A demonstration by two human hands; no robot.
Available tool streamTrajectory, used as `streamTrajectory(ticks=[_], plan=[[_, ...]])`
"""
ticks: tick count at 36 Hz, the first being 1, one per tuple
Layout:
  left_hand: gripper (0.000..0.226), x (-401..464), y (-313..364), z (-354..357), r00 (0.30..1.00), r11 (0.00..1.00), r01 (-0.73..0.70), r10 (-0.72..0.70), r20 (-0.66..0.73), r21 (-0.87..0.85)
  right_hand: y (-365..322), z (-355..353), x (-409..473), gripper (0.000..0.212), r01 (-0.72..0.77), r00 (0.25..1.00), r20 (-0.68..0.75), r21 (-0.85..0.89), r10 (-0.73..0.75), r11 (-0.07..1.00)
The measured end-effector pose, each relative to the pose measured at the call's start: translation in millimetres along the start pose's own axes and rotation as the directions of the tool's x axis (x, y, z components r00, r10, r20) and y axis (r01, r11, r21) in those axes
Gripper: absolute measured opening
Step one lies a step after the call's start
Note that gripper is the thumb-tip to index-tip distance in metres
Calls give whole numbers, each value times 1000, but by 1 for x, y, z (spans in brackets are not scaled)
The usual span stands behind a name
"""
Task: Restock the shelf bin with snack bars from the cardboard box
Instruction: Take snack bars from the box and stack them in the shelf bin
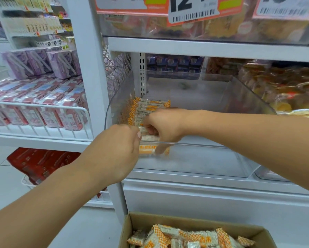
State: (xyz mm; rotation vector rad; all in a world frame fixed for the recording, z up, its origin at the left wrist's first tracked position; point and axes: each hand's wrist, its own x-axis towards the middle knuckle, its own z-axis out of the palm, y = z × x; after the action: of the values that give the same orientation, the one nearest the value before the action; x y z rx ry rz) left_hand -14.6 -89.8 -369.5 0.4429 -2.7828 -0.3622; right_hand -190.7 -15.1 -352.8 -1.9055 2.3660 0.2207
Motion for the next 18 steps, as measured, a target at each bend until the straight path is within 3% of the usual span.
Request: streamTrajectory(ticks=[5,10,15,18], plan=[[53,0,1,-1,1000,1000,6,-7,18,29,9,8,-2,54,-57,985,-165,1,56,998],[45,1,7,-7,995,997,65,-68,79,39,14,11,-3,46,-53,980,-187,50,61,997],[23,24,22,-24,954,979,203,-200,224,12,26,8,-3,29,-80,980,-162,192,112,978],[31,58,31,-24,904,970,132,-202,377,205,33,6,-5,26,-96,982,-127,308,141,946]])
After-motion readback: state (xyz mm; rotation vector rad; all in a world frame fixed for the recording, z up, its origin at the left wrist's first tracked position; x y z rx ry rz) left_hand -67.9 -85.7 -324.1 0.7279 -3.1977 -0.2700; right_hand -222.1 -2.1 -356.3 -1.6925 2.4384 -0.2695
